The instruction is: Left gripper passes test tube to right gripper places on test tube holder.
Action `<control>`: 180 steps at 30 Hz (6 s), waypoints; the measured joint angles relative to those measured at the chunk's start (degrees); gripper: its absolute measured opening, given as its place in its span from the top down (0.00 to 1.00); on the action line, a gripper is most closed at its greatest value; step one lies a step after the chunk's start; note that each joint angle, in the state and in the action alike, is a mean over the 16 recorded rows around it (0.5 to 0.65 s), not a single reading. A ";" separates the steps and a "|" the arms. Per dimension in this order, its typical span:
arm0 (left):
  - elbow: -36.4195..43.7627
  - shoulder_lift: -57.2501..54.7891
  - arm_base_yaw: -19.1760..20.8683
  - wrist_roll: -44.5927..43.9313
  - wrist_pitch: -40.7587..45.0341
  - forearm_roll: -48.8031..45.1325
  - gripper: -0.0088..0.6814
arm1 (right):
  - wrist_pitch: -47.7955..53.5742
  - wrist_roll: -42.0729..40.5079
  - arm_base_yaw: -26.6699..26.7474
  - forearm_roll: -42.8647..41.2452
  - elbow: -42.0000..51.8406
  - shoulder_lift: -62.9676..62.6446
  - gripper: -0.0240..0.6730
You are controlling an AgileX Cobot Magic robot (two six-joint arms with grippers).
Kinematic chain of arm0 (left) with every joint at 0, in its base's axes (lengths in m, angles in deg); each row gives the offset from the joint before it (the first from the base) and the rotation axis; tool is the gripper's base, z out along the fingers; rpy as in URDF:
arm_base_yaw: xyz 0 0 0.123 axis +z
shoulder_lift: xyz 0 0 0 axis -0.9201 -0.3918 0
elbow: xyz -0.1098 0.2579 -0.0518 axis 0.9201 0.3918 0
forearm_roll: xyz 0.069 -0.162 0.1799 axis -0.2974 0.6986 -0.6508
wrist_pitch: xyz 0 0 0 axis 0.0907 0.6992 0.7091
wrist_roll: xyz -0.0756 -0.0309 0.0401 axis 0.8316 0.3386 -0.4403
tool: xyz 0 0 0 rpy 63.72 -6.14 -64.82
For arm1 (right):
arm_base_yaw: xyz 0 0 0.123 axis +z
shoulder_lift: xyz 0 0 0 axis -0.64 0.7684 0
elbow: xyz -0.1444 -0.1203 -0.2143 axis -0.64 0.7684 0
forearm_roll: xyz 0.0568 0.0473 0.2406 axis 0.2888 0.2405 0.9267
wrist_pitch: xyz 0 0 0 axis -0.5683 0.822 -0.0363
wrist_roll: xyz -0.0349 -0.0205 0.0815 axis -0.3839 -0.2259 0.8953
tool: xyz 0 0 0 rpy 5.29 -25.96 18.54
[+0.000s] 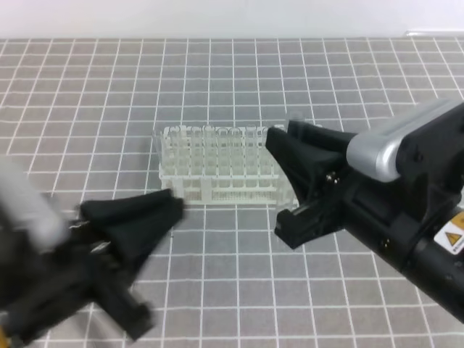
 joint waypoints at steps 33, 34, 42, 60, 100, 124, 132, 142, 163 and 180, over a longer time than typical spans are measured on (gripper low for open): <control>25.26 48.53 -0.02 -0.13 18.50 10.68 0.99 | 7.95 -5.64 0.00 5.10 0.00 -2.10 0.82; 25.47 48.53 -0.02 -0.11 18.57 10.67 0.99 | 8.08 -5.82 0.00 5.14 0.00 -2.10 0.82; 25.57 48.47 -0.02 -0.10 19.85 10.62 0.99 | 9.68 -7.40 0.00 5.46 0.00 -2.10 0.82; 25.80 48.61 0.01 -0.13 19.60 10.49 0.99 | 6.72 -15.42 -0.09 12.88 0.02 -2.10 0.82; 25.85 48.65 0.02 -0.12 19.70 10.45 0.99 | -22.33 20.13 -23.47 -26.30 1.27 17.43 0.82; 25.76 48.61 0.01 -0.12 19.70 10.45 0.99 | -23.78 16.86 -23.48 -23.36 -3.43 27.49 0.82; 25.71 48.65 0.02 -0.12 19.76 10.45 0.99 | -24.16 18.39 -23.48 -23.79 -3.44 28.55 0.82; 25.90 48.76 0.04 -0.13 19.55 10.40 0.99 | -24.83 19.27 -23.48 -24.12 -3.47 29.95 0.82; 25.71 48.62 0.02 -0.12 19.70 10.38 0.99 | -27.10 17.01 -23.48 -23.39 -5.00 31.52 0.82; 25.90 48.66 0.03 -0.13 19.55 10.37 0.99 | -26.45 16.23 -23.48 -22.68 -5.75 34.13 0.82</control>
